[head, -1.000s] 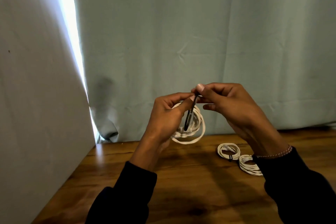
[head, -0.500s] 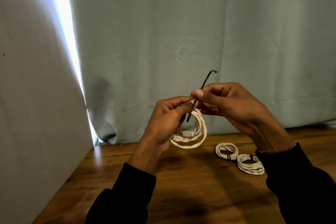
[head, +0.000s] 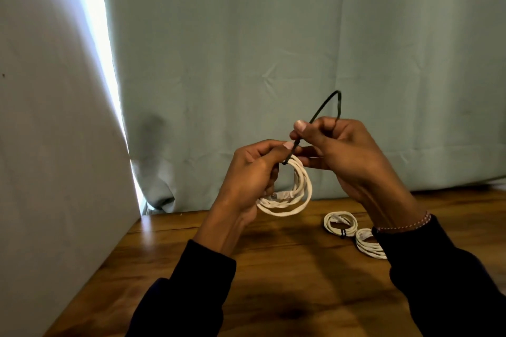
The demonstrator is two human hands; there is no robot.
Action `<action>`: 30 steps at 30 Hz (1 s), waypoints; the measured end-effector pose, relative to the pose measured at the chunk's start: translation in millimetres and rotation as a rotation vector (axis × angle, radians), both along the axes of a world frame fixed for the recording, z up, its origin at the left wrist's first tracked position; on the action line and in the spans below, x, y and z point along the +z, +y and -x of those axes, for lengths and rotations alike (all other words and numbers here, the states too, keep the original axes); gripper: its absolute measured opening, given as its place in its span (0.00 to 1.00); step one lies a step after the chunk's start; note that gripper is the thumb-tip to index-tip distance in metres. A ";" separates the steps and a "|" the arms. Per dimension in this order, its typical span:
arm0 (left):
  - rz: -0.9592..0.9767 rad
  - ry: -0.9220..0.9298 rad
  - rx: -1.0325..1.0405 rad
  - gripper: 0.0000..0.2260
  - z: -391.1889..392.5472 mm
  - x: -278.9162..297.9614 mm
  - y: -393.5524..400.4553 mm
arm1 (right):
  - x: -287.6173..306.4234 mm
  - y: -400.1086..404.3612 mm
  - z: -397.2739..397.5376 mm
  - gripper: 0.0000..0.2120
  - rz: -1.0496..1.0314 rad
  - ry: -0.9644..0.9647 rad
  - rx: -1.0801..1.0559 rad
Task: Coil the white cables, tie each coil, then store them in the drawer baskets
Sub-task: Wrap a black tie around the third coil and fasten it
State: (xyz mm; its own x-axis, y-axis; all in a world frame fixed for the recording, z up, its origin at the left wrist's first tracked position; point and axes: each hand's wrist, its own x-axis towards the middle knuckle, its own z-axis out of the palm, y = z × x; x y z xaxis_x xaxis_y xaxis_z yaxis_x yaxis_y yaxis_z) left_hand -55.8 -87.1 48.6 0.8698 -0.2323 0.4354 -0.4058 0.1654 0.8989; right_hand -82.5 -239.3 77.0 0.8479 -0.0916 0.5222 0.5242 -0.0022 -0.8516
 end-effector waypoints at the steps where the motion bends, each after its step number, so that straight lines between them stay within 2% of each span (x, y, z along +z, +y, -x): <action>1: 0.007 0.006 0.000 0.10 0.5 -0.1 -0.6 | -0.6 1.3 -0.2 0.12 -0.002 -0.031 -0.037; 5: -0.002 0.017 -0.026 0.15 4.8 -1.2 -6.4 | -6.4 2.9 -7.0 0.13 0.227 -0.198 -0.408; 9: -0.022 0.024 -0.068 0.16 7.5 -1.5 -9.8 | -11.8 2.8 -14.6 0.12 0.273 -0.265 -0.593; 11: -0.023 -0.017 -0.103 0.17 6.8 -1.8 -8.1 | -13.4 3.3 -17.2 0.13 0.229 -0.247 -0.578; 14: -0.053 -0.117 -0.085 0.12 6.9 -1.8 -7.1 | -11.1 2.8 -15.4 0.15 0.114 -0.184 -0.469; 19: -0.059 -0.167 -0.046 0.10 5.1 -1.6 -5.3 | -2.2 -3.2 -7.8 0.18 0.103 0.116 0.002; 21: -0.111 -0.207 -0.006 0.10 4.5 -0.8 -2.7 | -2.2 -6.3 -7.8 0.15 0.128 0.113 0.065; 23: -0.193 -0.262 0.054 0.11 3.2 -1.1 -2.3 | -3.6 -5.2 -9.3 0.13 0.118 0.050 0.019; 25: -0.246 -0.271 0.091 0.12 3.3 -1.2 -3.5 | -8.1 -0.8 -13.0 0.14 0.167 -0.058 -0.117; 27: -0.234 -0.230 0.064 0.12 4.6 -0.9 -4.5 | -12.8 4.8 -16.3 0.14 0.237 -0.158 -0.262; 30: -0.221 -0.181 0.032 0.13 7.1 -1.2 -6.9 | -18.6 8.5 -20.4 0.13 0.231 -0.177 -0.351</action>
